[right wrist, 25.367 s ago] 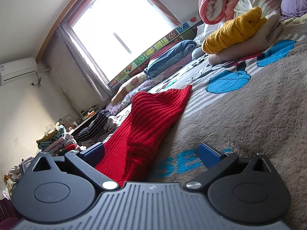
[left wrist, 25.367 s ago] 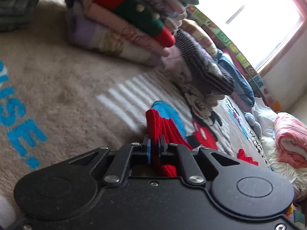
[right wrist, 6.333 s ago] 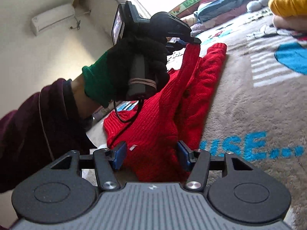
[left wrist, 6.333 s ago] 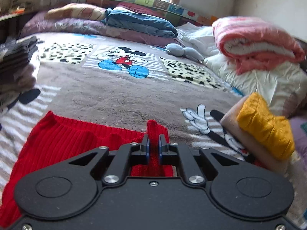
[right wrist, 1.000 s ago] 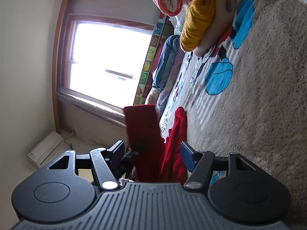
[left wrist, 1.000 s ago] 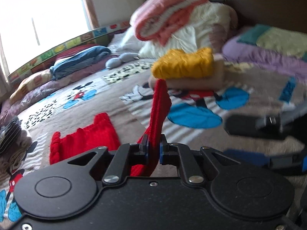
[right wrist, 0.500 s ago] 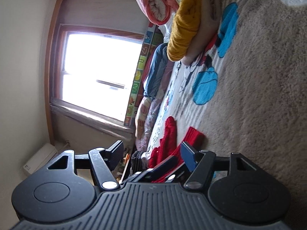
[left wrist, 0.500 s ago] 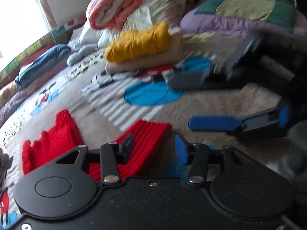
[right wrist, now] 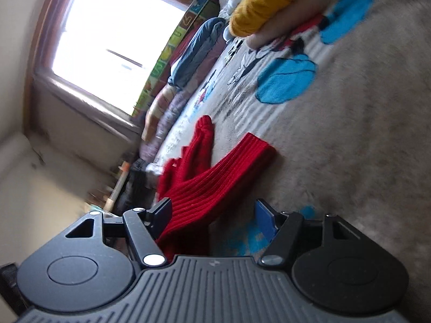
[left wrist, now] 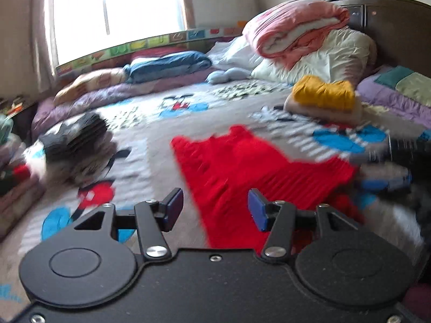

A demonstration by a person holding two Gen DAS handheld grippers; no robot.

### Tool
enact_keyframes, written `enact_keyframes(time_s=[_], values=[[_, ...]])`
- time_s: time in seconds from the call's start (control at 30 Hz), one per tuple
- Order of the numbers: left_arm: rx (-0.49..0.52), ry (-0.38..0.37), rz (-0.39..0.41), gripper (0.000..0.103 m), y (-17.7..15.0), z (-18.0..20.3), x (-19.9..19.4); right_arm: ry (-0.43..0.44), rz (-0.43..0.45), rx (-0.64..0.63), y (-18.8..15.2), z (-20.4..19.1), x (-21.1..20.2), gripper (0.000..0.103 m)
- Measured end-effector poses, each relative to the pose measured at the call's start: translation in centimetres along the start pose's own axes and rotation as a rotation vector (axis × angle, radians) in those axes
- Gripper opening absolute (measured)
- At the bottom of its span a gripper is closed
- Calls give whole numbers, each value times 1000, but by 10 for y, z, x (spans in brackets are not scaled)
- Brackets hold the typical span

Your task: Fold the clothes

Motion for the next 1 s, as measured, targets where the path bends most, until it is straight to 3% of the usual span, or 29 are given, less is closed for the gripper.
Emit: enact_keyframes(time_s=[0.13, 0.3, 0.57, 0.6, 0.63, 0.7, 0.8, 1.0], values=[[35, -23, -20, 58, -24, 2, -4, -24, 38, 2, 1, -5, 12, 76], [235, -7, -23, 58, -41, 25, 6, -27, 95, 25, 3, -2, 16, 75], [361, 9, -29, 58, -60, 35, 15, -26, 126, 83, 7, 12, 28, 42], [376, 17, -27, 55, -61, 37, 16, -23, 126, 87, 7, 13, 30, 34], [392, 27, -20, 42, -61, 40, 17, -19, 125, 91, 8, 14, 32, 24], [419, 54, -11, 28, -60, 44, 18, -9, 125, 92, 8, 15, 35, 13], [481, 83, -16, 16, -64, 51, 22, 22, 132, 50, 7, 7, 35, 11], [540, 95, -45, 14, -72, 55, 27, 183, 200, -112, 18, -36, 12, 11]])
Point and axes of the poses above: each gripper's, at about its wrist camera, not at the fingertips, and x roughly the way its jaws point, z to its right, y to its top, the point moved 2 cm from there along x, roughly the way its jaws point, and after that the axes turned 5 degrees about -x, right-handed, at the moved point
